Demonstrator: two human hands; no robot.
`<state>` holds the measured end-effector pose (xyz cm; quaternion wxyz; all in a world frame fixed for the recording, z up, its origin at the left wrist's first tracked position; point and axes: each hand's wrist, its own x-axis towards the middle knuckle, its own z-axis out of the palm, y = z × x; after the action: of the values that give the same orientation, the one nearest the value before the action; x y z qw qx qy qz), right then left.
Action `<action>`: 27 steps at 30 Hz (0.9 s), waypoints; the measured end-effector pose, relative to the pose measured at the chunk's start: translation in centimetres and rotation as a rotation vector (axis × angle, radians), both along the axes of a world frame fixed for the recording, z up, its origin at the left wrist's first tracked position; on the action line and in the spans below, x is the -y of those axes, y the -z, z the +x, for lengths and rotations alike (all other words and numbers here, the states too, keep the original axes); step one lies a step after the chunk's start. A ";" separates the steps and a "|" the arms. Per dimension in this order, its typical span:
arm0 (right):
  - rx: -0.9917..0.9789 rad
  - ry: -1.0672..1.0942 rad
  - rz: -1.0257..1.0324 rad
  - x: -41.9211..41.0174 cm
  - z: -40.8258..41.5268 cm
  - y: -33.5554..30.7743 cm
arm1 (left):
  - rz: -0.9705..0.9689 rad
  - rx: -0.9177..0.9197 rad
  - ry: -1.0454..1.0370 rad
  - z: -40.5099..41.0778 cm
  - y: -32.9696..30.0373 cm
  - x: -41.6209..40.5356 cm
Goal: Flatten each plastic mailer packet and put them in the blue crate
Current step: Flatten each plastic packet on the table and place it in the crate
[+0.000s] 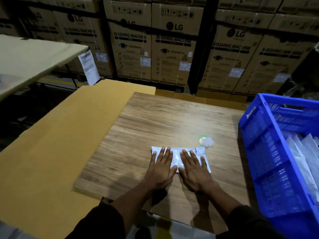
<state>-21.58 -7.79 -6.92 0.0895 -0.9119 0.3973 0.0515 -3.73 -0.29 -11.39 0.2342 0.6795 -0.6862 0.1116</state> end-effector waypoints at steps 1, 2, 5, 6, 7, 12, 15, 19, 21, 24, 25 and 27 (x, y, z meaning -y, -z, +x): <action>0.017 0.001 -0.035 -0.1 0.4 -0.2 | -0.043 -0.013 0.003 0.1 0.0 0.1; 0.031 -0.010 -0.084 -0.4 0.8 -0.5 | -0.089 -0.038 -0.004 0.1 0.0 0.2; 0.073 -0.107 -0.143 -1.1 2.7 -1.1 | -0.106 -0.201 -0.057 -0.4 -0.7 0.5; 0.082 -0.134 -0.125 -1.3 3.3 -1.3 | -0.066 -0.260 -0.074 -0.6 -1.0 0.6; 0.080 -0.151 -0.097 -1.4 3.7 -1.2 | -0.014 -0.315 -0.085 -0.9 -1.2 0.7; 0.094 -0.130 0.020 -0.9 4.0 -0.5 | 0.063 -0.476 -0.178 -1.2 -0.9 1.2; 0.160 -0.068 0.053 -0.7 4.1 -0.3 | 0.042 -0.461 -0.204 -1.5 -0.8 1.0; 0.178 0.009 0.060 -0.8 4.5 -0.4 | -0.008 -0.388 -0.215 -1.4 -0.6 0.8; 0.187 0.050 0.068 -0.8 4.7 -0.8 | -0.019 -0.333 -0.226 -1.1 -0.5 0.6; 0.142 0.034 0.040 -0.7 4.3 -0.7 | 0.038 -0.246 -0.232 -0.5 -0.7 0.3; 0.124 0.029 0.031 -0.7 4.0 -0.4 | 0.079 -0.216 -0.237 -0.3 -0.8 0.2; 0.106 0.037 0.004 -0.5 3.3 0.1 | 0.161 -0.170 -0.249 0.0 -0.9 -0.1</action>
<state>-18.30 -7.25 -7.07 0.1134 -0.9055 0.4088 0.0022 -3.78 -0.15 -10.53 0.2206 0.7829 -0.5812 0.0263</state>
